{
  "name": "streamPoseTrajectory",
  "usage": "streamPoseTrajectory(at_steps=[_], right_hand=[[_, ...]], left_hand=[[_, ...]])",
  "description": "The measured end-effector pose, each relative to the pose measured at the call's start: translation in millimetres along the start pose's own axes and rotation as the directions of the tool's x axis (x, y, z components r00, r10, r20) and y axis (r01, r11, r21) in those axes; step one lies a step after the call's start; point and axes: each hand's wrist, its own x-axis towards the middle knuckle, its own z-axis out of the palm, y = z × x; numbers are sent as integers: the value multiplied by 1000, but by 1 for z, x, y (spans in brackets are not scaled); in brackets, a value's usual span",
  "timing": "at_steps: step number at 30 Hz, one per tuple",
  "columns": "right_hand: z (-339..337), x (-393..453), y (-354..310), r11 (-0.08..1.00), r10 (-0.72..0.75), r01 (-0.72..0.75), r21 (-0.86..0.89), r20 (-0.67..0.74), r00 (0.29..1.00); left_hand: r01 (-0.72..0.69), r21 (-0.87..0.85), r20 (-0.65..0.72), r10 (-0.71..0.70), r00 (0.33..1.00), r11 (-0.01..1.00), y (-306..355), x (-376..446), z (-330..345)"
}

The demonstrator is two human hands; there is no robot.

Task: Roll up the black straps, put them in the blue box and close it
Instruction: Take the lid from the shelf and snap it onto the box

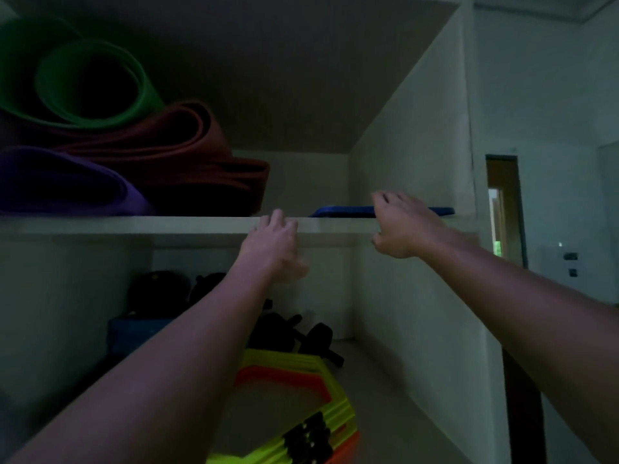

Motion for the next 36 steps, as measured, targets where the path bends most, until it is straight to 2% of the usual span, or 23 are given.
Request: streamPoseTrajectory(at_steps=[3, 5, 8, 12, 17, 21, 23, 25, 28, 30, 33, 35, 36], right_hand=[[16, 6, 7, 1000, 8, -9, -24, -15, 1000], [29, 9, 13, 1000, -13, 11, -17, -123, 992], [45, 15, 22, 998, -51, 56, 11, -270, 962], [51, 12, 27, 993, -99, 114, 34, -306, 947], [53, -1, 23, 983, -170, 186, 1, -397, 902], [41, -18, 9, 971, -227, 236, -46, -493, 840], [31, -31, 3, 965, -237, 261, -29, -524, 818], [21, -46, -2, 957, -239, 291, 9, -549, 801], [9, -72, -8, 940, -243, 337, 51, -592, 768], [4, -93, -14, 931, -249, 361, 61, -618, 746], [2, -126, -31, 917, -269, 393, 67, -623, 735], [6, -149, -47, 898, -308, 436, 61, -621, 721], [9, -160, -57, 887, -331, 458, 54, -618, 714]], left_hand=[[-17, 60, -110, 23, 994, 998, -4, -2, 12], [-37, 48, -166, 45, 985, 998, -7, -2, 16], [-56, 7, -211, 56, 976, 998, -8, -5, 21], [-46, 7, -224, 47, 974, 999, -8, -6, 23], [-20, -3, -144, 19, 989, 1000, -5, -12, 19], [22, -56, 48, -20, 999, 998, -9, -14, 9], [40, -133, 152, -20, 988, 990, -11, -15, 3], [68, -282, 166, -21, 986, 957, -12, -23, -5], [121, -507, 67, -101, 993, 854, -17, -42, -16], [153, -645, 25, -180, 983, 749, -21, -59, -22], [171, -883, 48, -279, 959, 436, -27, -89, -33], [230, -945, 148, -322, 935, 233, -32, -114, -40], [263, -948, 195, -326, 925, 179, -36, -126, -42]])
